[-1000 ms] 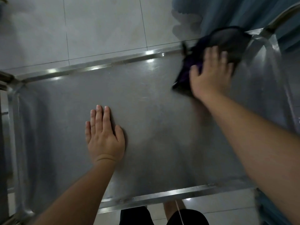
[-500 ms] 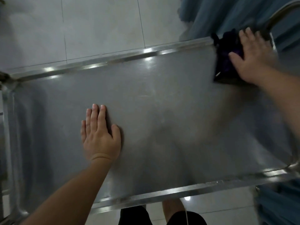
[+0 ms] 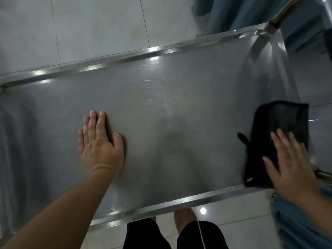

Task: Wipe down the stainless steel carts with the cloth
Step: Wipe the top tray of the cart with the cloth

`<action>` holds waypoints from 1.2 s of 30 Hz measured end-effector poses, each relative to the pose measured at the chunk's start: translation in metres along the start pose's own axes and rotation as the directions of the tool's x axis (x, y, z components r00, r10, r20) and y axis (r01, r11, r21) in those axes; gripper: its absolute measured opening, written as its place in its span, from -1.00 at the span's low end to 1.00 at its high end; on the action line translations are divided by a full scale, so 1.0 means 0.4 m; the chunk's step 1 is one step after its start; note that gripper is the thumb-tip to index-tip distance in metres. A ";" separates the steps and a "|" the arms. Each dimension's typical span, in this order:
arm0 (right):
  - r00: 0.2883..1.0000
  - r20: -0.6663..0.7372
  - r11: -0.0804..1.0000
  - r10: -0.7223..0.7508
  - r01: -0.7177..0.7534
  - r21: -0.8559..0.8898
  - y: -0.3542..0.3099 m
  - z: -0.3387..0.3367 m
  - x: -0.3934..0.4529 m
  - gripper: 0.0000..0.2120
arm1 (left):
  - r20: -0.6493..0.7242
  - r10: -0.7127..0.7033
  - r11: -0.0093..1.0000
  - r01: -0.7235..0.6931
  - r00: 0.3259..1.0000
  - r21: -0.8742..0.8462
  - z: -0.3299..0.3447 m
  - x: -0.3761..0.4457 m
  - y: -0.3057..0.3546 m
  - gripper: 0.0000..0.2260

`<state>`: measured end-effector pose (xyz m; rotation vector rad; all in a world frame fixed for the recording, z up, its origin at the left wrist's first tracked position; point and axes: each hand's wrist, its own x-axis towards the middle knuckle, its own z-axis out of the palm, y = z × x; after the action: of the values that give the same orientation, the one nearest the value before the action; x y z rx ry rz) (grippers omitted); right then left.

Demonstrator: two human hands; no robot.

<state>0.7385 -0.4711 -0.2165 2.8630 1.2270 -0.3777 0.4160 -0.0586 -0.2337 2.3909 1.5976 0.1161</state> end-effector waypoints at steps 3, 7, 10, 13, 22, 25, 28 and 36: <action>0.997 0.056 0.998 0.043 -0.041 -0.036 0.022 0.013 -0.050 -0.26 | 0.001 0.004 1.000 -0.004 1.000 0.006 0.000 -0.008 0.008 -0.36; 0.995 0.021 0.994 -0.099 0.100 -0.045 0.020 -0.011 0.039 -0.26 | -0.001 0.013 1.000 -0.013 1.000 0.026 0.003 -0.004 0.006 -0.35; 0.986 -0.041 0.986 -0.160 0.158 -0.052 -0.022 -0.046 0.194 -0.28 | -0.002 0.023 0.999 -0.023 1.000 0.045 0.004 0.000 0.000 -0.34; 0.987 -0.061 0.988 -0.152 0.149 -0.048 -0.094 -0.083 0.385 -0.28 | -0.007 0.032 0.998 -0.032 0.999 0.048 0.006 -0.001 0.001 -0.34; 0.993 -0.071 0.993 0.099 -0.094 0.071 -0.317 -0.141 0.807 -0.23 | 0.010 0.034 0.997 -0.034 0.999 0.069 0.001 -0.003 0.002 -0.34; 0.997 -0.050 0.996 0.060 -0.056 0.074 -0.332 -0.132 0.756 -0.24 | 0.015 0.026 0.998 -0.027 1.000 0.058 -0.005 0.000 0.005 -0.33; 0.989 -0.095 0.991 -0.115 0.120 0.051 -0.324 -0.099 0.581 -0.29 | 0.018 0.016 0.999 -0.017 1.000 0.044 -0.011 -0.001 0.010 -0.33; 0.967 0.057 0.968 -0.247 0.249 -0.038 -0.309 0.029 -0.014 -0.31 | 0.007 0.025 0.999 -0.026 1.000 0.038 -0.003 -0.005 0.009 -0.33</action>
<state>0.6440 -0.3904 -0.2152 2.6498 1.5676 -0.4179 0.4181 -0.0613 -0.2313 2.4383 1.5807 0.0829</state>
